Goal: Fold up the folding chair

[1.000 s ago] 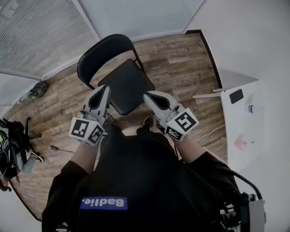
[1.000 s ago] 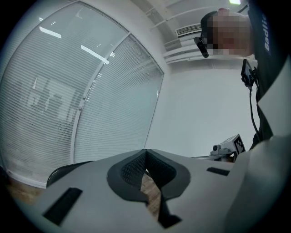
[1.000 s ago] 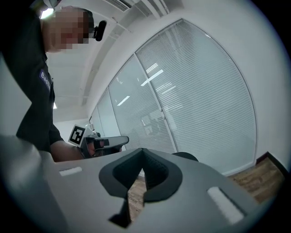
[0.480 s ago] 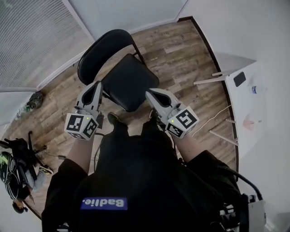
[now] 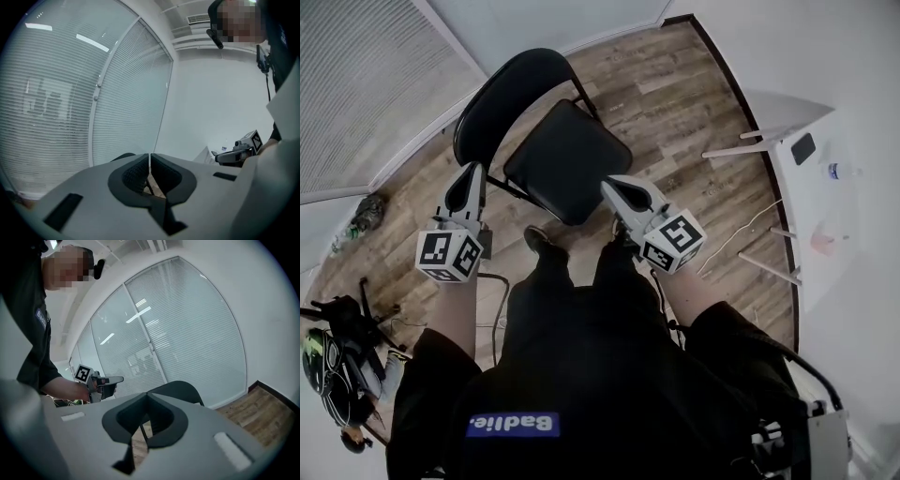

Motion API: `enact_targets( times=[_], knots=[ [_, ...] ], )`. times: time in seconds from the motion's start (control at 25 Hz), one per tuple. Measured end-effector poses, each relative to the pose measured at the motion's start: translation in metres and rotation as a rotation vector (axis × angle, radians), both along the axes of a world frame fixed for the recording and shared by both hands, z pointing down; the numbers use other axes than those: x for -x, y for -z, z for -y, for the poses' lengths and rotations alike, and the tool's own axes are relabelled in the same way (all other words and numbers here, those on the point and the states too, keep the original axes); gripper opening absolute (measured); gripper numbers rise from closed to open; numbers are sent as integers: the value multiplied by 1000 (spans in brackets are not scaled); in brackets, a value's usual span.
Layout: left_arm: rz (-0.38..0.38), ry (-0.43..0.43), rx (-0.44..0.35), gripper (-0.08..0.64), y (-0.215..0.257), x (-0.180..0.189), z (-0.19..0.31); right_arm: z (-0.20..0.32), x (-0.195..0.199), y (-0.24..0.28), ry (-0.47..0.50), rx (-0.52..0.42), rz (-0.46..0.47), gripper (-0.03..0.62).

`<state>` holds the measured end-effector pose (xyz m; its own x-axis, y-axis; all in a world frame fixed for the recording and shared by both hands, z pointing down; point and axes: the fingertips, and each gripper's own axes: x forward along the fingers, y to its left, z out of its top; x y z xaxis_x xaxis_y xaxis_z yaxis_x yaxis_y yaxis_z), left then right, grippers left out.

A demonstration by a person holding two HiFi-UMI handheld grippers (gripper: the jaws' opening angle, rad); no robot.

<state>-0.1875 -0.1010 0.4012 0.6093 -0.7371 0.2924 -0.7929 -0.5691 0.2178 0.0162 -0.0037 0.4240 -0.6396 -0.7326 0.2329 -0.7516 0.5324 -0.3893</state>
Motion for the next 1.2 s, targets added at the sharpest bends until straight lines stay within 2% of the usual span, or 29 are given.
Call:
enact_targets(
  times=[0.32,0.52,0.72,1.0,1.2],
  knots=[
    [104,10,13,3,-38,18,34,17,-22,-61,-45,79,0,-2],
    [141,17,9,3,-50,18,61,35,-33,-90,-66,105,5,-2],
    [212,16,38,10,-76,24,81,44,-42,-130,-91,165,15,6],
    [306,24,87,73,-113,42,107,45,-65,-199,-135,274,4,26],
    [364,15,104,118,-129,56,124,37,-78,-250,-159,357,13,65]
  ],
)
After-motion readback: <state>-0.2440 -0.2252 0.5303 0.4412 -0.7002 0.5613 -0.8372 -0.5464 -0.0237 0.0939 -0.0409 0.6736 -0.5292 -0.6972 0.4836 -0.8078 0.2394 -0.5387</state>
